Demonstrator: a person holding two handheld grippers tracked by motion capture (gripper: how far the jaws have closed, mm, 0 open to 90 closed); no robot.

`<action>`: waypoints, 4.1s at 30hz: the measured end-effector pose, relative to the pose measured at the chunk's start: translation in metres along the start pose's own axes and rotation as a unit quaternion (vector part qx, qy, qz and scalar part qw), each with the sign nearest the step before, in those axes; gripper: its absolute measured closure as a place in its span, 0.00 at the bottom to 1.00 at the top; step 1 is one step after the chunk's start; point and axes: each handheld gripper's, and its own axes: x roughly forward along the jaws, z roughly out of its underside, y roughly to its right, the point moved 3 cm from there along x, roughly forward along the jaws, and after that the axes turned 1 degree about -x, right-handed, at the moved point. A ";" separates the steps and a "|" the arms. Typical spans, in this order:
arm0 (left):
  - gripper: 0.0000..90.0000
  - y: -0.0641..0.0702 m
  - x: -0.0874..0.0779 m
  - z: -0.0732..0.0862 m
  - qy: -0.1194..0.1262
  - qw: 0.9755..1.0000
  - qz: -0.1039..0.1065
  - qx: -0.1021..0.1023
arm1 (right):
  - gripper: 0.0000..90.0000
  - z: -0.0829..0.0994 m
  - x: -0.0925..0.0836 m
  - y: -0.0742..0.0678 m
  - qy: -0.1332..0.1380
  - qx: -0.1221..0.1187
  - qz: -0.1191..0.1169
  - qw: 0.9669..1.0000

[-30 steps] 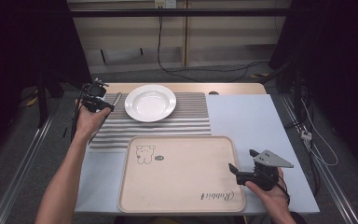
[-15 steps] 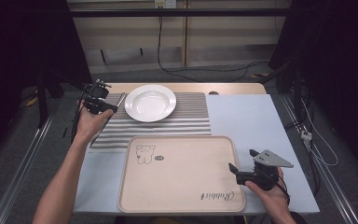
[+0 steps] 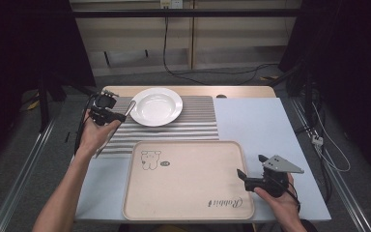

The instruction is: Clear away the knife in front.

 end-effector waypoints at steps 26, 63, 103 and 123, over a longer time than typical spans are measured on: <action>0.89 0.067 -0.014 0.022 0.000 0.997 0.013 0.073 | 0.09 0.000 0.000 -0.001 -0.001 0.001 -0.002 1.000; 0.89 0.128 0.009 0.048 -0.041 0.994 0.060 0.083 | 0.09 0.001 0.000 -0.002 -0.005 -0.001 -0.007 1.000; 0.88 0.148 0.043 0.076 -0.088 0.992 0.072 0.063 | 0.09 0.000 0.000 -0.003 -0.002 -0.006 -0.012 1.000; 0.55 0.147 0.033 0.073 -0.035 0.990 0.095 0.096 | 0.09 0.000 0.000 -0.003 -0.003 -0.004 -0.015 1.000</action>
